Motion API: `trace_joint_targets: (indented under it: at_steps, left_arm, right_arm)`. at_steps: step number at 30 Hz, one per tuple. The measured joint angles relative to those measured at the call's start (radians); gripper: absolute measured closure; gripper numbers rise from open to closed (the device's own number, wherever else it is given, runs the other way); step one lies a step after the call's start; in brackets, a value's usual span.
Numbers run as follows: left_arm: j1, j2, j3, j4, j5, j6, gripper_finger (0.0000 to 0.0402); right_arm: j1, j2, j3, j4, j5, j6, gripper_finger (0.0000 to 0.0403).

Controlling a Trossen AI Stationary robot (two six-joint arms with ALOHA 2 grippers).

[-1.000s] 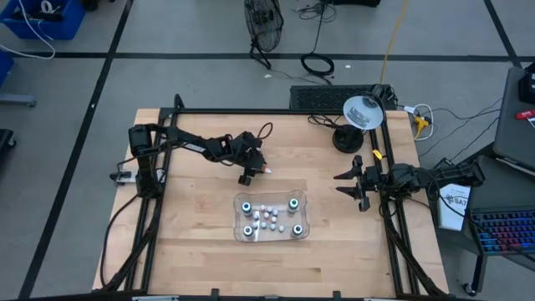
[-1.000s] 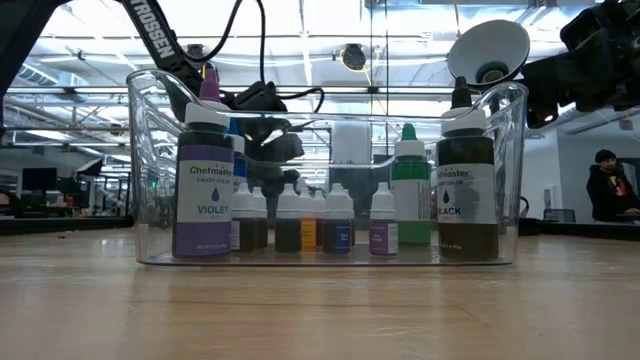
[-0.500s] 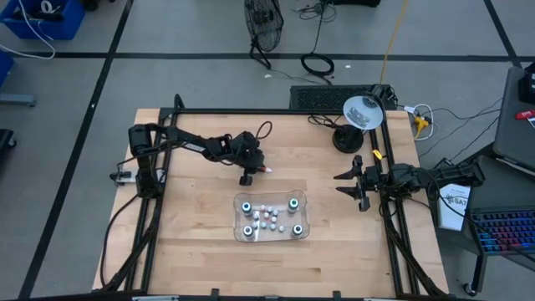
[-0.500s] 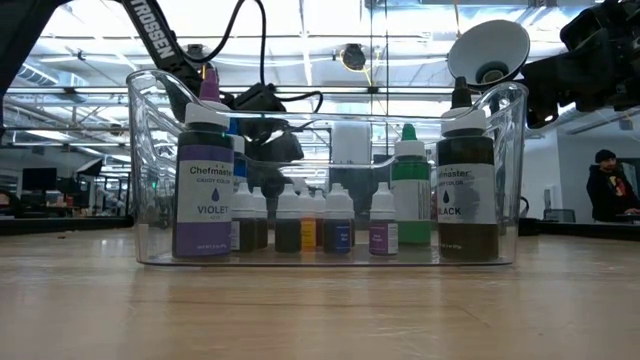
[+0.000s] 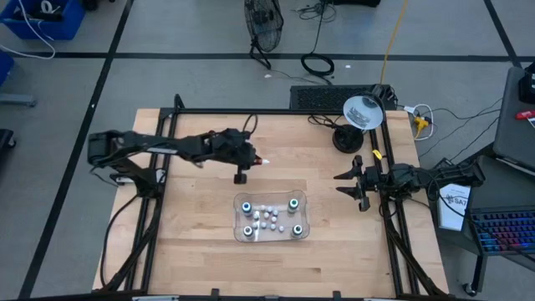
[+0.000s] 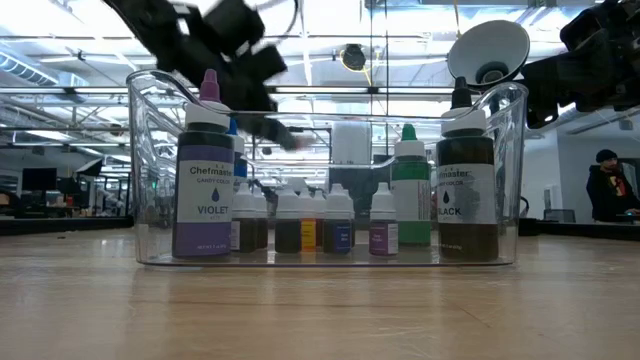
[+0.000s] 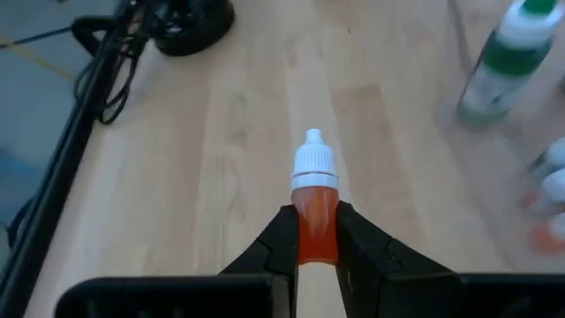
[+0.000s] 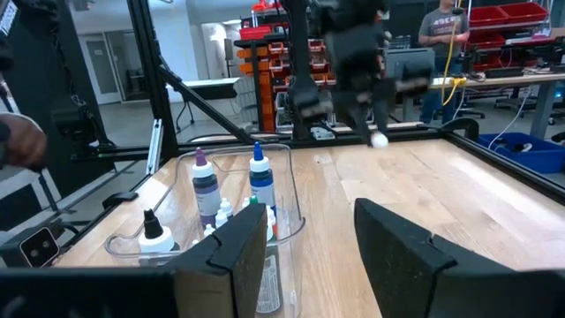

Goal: Pick & Place food coloring
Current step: Put the small orange food coloring bottle into the bin

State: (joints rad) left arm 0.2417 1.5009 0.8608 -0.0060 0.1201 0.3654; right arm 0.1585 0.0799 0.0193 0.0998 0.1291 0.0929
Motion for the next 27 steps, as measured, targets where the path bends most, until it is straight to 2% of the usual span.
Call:
trace_joint_targets:
  at_steps: [4,8,12,15,18,21,23,27]
  left_arm:
    - [-0.082,-0.071,0.000,-0.034,-0.072,-0.137,0.0351]
    - [-0.159,-0.080,0.000,-0.008,-0.080,-0.140,0.0351]
    - [-0.211,-0.081,0.000,-0.002,-0.161,-0.154,0.0351]
    - [-0.233,-0.080,0.000,-0.024,-0.215,-0.215,0.0351]
    - [-0.255,-0.081,0.000,-0.019,-0.221,-0.247,0.0352]
    - [-0.278,-0.080,0.000,-0.023,-0.226,-0.243,0.0352]
    - [-0.288,-0.080,0.000,-0.022,-0.242,-0.244,0.0352]
    - [-0.302,-0.080,0.000,-0.021,-0.279,-0.228,0.0352]
  right_arm:
    - [0.000,0.000,0.000,0.000,0.000,0.000,0.0243]
    - [0.000,0.000,0.000,0.011,0.003,-0.049,0.0241]
    - [0.000,0.000,0.000,0.121,0.044,-0.060,0.0242]
    - [0.000,0.000,0.000,0.172,0.047,0.047,0.0243]
    - [0.000,0.000,0.000,0.230,0.059,0.157,0.0242]
    - [0.000,0.000,0.000,0.271,0.069,0.118,0.0241]
    - [0.000,0.000,0.000,0.269,0.100,0.080,0.0243]
    - [0.000,0.038,0.000,0.317,0.272,0.119,0.0247]
